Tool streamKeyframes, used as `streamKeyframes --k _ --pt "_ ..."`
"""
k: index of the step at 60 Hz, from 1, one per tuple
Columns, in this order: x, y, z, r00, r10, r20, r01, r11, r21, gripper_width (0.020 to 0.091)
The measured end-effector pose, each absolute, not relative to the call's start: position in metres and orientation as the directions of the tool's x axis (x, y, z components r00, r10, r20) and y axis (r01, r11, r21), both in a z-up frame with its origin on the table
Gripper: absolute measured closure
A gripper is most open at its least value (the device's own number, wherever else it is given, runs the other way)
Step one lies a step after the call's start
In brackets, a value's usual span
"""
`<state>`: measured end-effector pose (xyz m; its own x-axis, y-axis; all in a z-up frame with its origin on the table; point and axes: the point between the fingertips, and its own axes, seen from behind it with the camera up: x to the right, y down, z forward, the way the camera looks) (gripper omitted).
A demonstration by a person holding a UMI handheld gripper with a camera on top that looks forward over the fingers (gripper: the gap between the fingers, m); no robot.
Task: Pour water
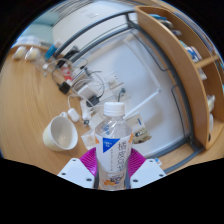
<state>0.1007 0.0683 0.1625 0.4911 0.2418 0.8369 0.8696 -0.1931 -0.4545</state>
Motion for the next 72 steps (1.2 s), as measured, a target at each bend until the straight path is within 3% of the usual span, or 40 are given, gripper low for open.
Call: streamKeyframes --k 11,24,43,50,58,72 --pt "0.127 0.069 0.171 0.861 0.160 0.483 0.509 -0.275 -0.816 0.0745" --pt "0.152 0.078 0.149 0.993 0.089 0.084 0.106 -0.280 -0.954 0.0745" --pt "0.143 0.103 0.111 0.995 0.069 -0.073 -0.054 -0.254 -0.966 0.0747" --pt "0.139 0.104 0.094 0.997 0.067 -0.048 -0.029 -0.254 -0.967 0.0739" --pt "0.138 0.100 0.097 0.998 0.062 -0.001 0.011 -0.203 -0.979 0.0732" --pt "0.137 0.099 0.094 0.998 0.058 0.006 0.019 -0.236 -0.972 0.0547"
